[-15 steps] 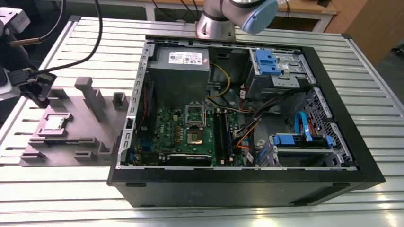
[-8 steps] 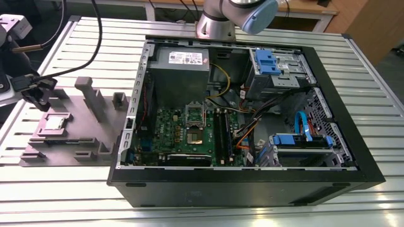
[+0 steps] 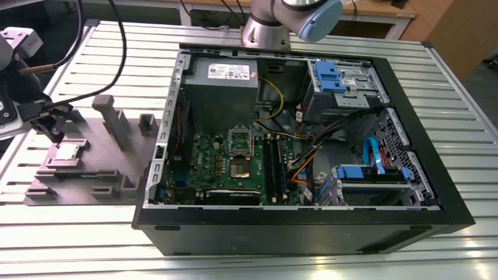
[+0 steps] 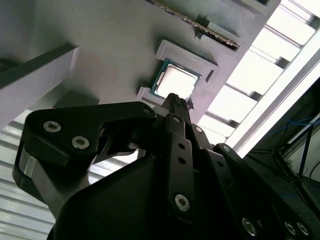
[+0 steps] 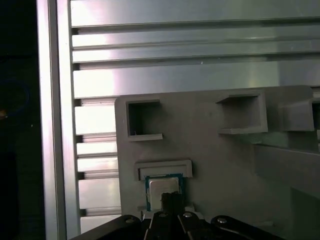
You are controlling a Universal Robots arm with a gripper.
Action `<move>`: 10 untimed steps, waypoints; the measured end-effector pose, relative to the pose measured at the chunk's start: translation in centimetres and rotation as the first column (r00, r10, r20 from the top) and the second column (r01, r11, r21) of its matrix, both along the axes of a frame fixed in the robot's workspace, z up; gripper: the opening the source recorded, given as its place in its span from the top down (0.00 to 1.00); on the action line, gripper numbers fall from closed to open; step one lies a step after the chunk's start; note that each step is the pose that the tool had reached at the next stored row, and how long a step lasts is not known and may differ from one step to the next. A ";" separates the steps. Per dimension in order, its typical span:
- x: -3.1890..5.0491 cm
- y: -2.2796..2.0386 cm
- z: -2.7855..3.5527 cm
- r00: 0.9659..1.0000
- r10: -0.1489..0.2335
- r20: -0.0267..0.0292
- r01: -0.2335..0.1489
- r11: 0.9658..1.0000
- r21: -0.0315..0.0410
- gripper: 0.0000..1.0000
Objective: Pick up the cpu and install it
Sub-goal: 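Pick up the cpu and move it towards the insertion slot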
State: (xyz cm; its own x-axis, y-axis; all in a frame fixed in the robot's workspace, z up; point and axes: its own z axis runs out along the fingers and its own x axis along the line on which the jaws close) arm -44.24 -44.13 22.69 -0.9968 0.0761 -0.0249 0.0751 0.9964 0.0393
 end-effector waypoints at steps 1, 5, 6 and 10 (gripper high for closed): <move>-0.04 -0.03 -0.18 1.000 0.000 0.000 0.000 1.000 0.000 0.90; -0.12 -0.22 -0.70 1.000 0.000 0.000 0.000 1.000 0.000 0.90; -0.14 -0.28 -0.80 1.000 0.000 0.000 0.000 1.000 -0.001 0.90; -0.17 -0.52 -1.28 1.000 0.000 0.000 0.000 1.000 -0.001 0.90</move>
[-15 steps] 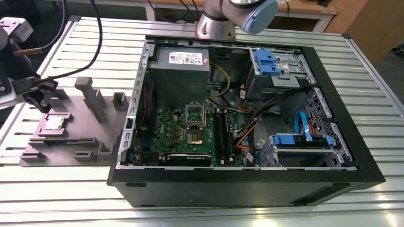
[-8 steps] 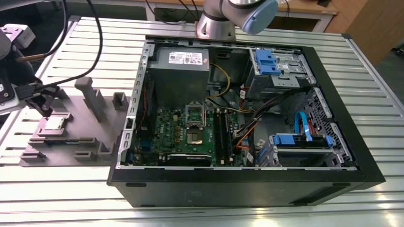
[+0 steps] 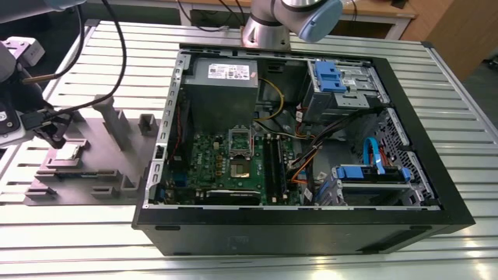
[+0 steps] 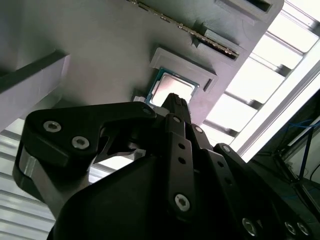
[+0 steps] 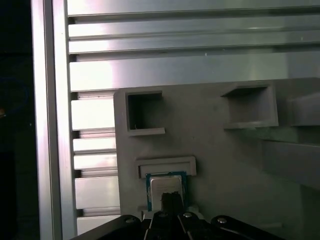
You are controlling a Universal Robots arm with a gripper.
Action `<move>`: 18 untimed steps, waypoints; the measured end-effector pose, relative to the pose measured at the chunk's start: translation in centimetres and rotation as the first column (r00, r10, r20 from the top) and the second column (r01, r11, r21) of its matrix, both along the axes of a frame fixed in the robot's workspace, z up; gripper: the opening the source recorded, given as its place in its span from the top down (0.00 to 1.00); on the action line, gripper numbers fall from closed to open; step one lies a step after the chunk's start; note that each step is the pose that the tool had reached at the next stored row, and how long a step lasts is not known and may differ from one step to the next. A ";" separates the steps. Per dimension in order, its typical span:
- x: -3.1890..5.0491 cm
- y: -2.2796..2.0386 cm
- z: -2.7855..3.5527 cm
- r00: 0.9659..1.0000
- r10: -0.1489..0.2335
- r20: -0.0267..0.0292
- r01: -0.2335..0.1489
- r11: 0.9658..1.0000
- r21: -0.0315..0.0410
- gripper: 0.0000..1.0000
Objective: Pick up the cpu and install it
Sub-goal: 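Pick up the cpu and move it towards the insertion slot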
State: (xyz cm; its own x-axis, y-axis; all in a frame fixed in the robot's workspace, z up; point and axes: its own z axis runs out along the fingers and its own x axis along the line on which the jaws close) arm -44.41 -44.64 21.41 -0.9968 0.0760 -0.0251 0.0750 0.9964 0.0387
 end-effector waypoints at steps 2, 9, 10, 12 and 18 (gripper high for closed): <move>-0.01 -0.09 -0.24 1.000 0.000 0.000 0.000 1.000 0.000 0.90; -0.01 -0.10 -0.31 1.000 0.000 0.000 0.000 1.000 0.000 0.90; -0.01 -0.10 -0.31 1.000 0.000 0.000 0.000 1.000 0.000 0.90; -0.01 -0.10 -0.31 1.000 0.000 0.000 0.000 1.000 0.000 0.84; -0.01 -0.10 -0.33 1.000 0.000 0.000 0.000 1.000 0.000 0.59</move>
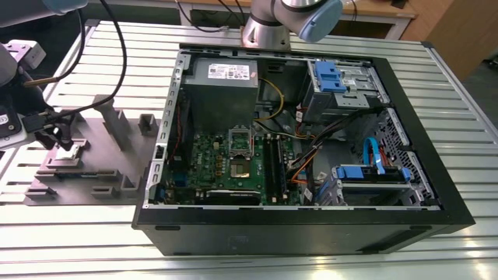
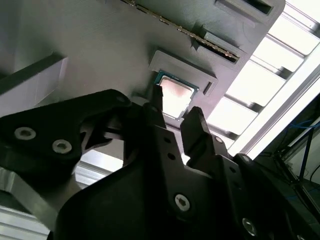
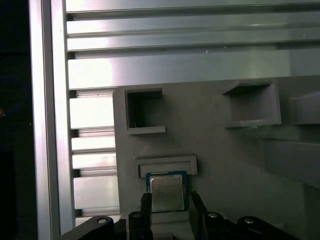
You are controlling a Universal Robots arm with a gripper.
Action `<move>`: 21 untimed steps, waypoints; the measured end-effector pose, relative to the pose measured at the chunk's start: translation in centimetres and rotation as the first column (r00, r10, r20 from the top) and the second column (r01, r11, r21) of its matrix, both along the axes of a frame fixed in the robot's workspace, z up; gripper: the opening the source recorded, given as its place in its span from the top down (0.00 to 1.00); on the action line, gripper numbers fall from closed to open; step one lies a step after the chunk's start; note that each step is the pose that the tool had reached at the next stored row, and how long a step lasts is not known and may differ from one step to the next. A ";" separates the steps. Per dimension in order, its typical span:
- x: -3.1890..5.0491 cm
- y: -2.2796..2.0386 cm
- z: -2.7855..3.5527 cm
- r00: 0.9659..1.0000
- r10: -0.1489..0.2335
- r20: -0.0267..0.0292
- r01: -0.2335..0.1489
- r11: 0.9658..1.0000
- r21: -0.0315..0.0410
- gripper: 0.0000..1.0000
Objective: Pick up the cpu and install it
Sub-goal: 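Pick up the cpu and move it towards the insertion slot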
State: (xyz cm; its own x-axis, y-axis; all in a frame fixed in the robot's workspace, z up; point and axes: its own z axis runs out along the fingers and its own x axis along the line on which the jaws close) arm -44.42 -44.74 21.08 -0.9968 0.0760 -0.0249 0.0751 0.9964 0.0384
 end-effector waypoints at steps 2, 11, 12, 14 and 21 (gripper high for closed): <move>0.00 0.00 0.00 1.000 0.000 0.000 0.000 1.000 0.000 0.53; 0.00 0.00 -0.58 1.000 0.000 0.000 0.000 1.000 0.001 0.41; 0.00 0.00 -0.76 1.000 0.000 0.000 0.000 1.000 0.001 0.41; 0.00 0.00 -1.12 1.000 0.000 0.000 0.000 1.000 0.001 0.41; 0.00 0.00 -1.90 0.999 0.041 0.000 -0.041 0.999 0.001 0.41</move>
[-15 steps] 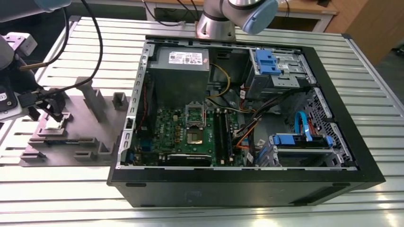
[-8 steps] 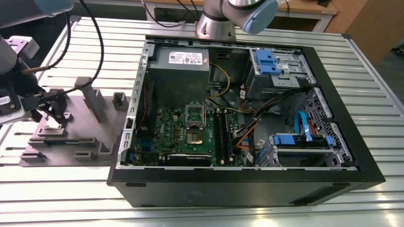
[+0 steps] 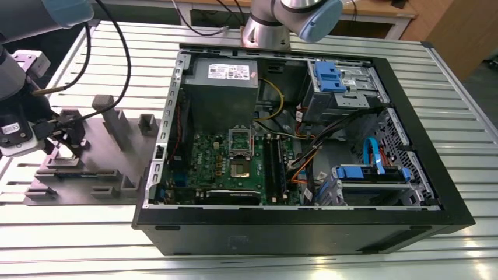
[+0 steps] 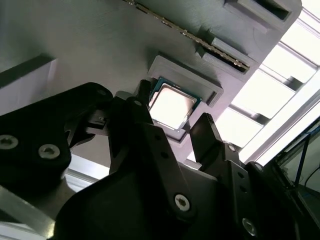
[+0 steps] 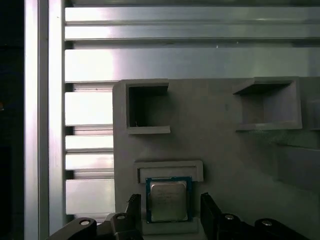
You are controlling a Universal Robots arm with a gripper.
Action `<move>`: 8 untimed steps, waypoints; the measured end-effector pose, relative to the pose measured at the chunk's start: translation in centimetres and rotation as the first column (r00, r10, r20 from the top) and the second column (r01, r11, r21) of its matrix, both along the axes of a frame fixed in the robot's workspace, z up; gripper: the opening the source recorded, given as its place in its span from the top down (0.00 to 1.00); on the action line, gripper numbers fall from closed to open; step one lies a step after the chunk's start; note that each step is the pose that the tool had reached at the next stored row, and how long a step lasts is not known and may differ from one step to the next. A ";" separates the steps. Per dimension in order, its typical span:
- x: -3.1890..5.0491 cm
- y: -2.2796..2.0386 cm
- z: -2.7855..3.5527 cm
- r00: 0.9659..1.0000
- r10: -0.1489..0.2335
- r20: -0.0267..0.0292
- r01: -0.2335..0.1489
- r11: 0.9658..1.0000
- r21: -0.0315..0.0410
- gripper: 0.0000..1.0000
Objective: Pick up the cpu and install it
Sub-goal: 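Pick up the cpu and move it towards the insertion slot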
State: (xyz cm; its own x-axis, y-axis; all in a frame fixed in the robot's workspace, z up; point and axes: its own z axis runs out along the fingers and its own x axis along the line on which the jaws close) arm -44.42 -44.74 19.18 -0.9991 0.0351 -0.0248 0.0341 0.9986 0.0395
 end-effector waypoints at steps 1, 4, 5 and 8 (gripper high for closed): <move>0.00 0.01 -0.07 1.000 0.011 0.000 -0.011 1.000 0.000 0.41; 0.01 0.02 -0.32 1.000 0.025 0.000 -0.025 1.000 0.000 0.41; 0.01 0.03 -0.39 1.000 0.026 0.000 -0.026 1.000 0.000 0.41; 0.00 0.04 -0.63 1.000 0.027 0.000 -0.027 1.000 0.000 0.41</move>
State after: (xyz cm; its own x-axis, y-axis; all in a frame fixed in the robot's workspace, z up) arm -44.42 -44.70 18.56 -0.9997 0.0085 -0.0248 0.0075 0.9992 0.0395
